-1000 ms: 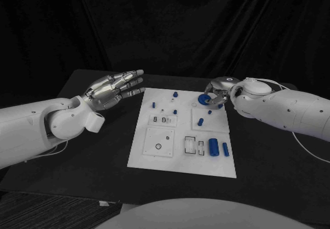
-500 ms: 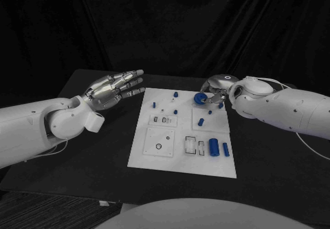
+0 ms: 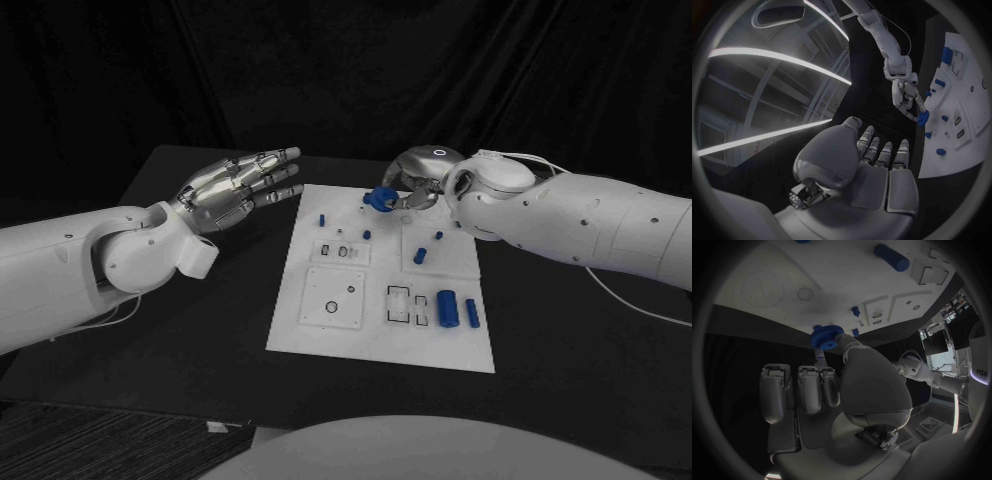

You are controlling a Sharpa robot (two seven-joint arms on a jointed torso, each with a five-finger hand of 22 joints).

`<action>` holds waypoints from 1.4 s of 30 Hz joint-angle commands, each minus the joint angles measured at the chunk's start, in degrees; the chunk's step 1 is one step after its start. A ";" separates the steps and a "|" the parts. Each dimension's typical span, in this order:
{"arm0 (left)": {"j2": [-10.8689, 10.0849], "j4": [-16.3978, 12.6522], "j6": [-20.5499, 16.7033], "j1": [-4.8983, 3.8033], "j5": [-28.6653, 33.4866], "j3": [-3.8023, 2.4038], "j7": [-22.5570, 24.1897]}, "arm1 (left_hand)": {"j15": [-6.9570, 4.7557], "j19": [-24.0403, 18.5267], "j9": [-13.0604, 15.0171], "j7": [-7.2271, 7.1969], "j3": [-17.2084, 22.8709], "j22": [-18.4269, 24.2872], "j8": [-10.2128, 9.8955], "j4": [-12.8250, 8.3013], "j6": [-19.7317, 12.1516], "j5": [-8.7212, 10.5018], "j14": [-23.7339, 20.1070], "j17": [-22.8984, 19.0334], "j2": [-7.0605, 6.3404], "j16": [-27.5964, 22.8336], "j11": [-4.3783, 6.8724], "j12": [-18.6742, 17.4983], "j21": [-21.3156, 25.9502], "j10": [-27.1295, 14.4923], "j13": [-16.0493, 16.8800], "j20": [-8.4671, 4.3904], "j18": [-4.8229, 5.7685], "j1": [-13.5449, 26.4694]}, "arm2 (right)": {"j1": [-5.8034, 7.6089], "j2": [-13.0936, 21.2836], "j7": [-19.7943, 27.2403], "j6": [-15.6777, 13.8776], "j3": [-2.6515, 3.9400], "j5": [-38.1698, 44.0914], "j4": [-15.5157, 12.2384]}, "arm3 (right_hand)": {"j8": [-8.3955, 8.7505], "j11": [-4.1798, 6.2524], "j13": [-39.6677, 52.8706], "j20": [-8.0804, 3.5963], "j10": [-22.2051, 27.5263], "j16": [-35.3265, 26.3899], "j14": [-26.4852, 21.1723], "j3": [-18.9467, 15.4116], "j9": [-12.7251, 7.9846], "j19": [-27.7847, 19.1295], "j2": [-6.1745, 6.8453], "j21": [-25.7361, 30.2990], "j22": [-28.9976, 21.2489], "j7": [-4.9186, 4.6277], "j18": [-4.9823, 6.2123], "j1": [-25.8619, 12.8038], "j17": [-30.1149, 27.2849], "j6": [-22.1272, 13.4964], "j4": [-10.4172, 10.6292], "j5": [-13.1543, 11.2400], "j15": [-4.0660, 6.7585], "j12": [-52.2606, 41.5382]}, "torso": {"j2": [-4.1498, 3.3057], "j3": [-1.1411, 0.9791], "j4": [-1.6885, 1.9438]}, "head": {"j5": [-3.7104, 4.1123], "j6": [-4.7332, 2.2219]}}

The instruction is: Assemble the parts on the task board

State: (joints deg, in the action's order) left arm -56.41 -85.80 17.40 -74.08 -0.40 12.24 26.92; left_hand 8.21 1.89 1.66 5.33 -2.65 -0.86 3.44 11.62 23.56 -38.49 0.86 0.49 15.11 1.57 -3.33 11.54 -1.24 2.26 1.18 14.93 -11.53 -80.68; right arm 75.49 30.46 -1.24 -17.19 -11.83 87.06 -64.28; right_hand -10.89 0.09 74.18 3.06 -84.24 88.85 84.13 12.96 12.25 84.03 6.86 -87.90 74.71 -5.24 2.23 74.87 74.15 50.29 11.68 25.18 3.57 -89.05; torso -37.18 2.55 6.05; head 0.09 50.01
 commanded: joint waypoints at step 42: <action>0.85 0.79 1.61 0.15 -0.04 -0.05 -0.05 | 0.15 0.06 1.14 0.18 1.03 -0.13 0.98 0.24 0.63 -0.63 0.79 0.43 -0.24 1.42 -0.81 1.23 -0.45 -0.25 0.73 -0.36 1.35 -0.60 | -2.80 -9.88 1.75 4.98 0.07 0.20 10.45 | 3.66 -0.39 15.82 0.56 -5.76 1.15 5.87 3.75 0.75 3.18 -0.87 1.75 13.56 -0.14 -1.04 0.81 15.85 -4.62 -2.40 -2.42 -0.68 -0.95 | -0.07 -0.11 -0.08 | 0.02 -0.01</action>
State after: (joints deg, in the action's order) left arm -55.63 -84.98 18.10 -74.04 -0.40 12.25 26.45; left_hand 8.21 1.89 1.66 5.34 -2.65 -0.86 3.45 11.63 23.57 -38.49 0.87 0.49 15.10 2.22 -3.41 11.54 -1.24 2.33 1.21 14.93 -11.53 -80.69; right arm 72.99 20.59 0.97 -13.64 -11.69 87.02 -53.95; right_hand -7.91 -0.31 74.18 3.08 -84.62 88.85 84.18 15.34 12.60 84.03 6.84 -87.29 74.71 -5.40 2.24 74.87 74.15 46.20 9.33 24.07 2.90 -89.05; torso -37.26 2.44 6.00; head 0.15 50.01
